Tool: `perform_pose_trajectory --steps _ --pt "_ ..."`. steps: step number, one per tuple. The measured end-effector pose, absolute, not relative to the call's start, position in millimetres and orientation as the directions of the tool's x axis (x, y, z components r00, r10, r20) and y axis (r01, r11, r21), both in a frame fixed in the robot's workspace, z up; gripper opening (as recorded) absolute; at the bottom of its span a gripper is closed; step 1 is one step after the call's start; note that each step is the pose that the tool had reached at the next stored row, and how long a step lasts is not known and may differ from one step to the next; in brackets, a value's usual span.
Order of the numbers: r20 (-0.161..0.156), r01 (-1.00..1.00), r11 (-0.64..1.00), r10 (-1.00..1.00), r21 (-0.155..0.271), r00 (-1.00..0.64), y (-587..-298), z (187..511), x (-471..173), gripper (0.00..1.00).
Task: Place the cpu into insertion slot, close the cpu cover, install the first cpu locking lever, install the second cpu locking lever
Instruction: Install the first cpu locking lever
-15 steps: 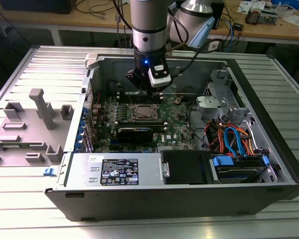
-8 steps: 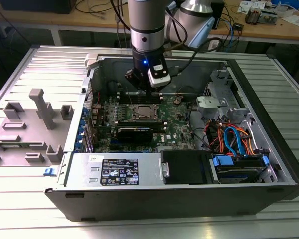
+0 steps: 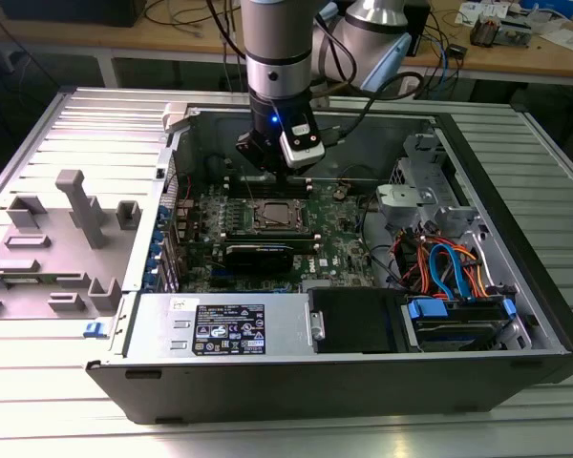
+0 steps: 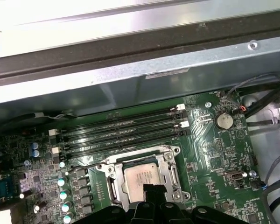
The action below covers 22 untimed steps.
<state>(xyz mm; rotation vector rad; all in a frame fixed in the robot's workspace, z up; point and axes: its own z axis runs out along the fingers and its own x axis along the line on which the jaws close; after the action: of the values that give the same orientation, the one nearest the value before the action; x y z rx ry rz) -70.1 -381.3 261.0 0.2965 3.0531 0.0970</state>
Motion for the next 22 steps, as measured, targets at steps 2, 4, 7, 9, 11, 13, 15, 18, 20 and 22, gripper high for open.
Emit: perform_pose_trajectory --steps 2,4,7,9,11,13,15,18,20,22 --pt "-0.066 0.189 0.979 0.194 0.071 -0.979 -381 261 -76 0.11" --pt "-0.066 0.189 0.979 0.194 0.071 -0.979 -381 261 -79 0.11" --pt "-0.066 0.189 0.979 0.194 0.071 -0.979 -381 261 -87 0.11" --pt "-0.066 0.188 0.979 0.193 0.072 -0.979 -381 261 -93 0.11" --pt "-0.065 0.176 0.982 0.181 0.074 -0.981 -381 260 -96 0.11" --pt "-0.061 0.154 0.985 0.159 0.075 -0.985 -381 260 -97 0.11" --pt "-0.048 0.132 0.988 0.136 0.078 -0.989 -381 260 -97 0.11" --pt "-0.041 0.123 0.989 0.126 0.079 -0.991 -381 260 -99 0.11" --pt "-0.041 0.101 0.992 0.105 0.08 -0.994 -381 260 -101 0.11" --pt "-0.04 0.051 0.996 0.054 0.08 -0.998 -381 259 -102 0.11"
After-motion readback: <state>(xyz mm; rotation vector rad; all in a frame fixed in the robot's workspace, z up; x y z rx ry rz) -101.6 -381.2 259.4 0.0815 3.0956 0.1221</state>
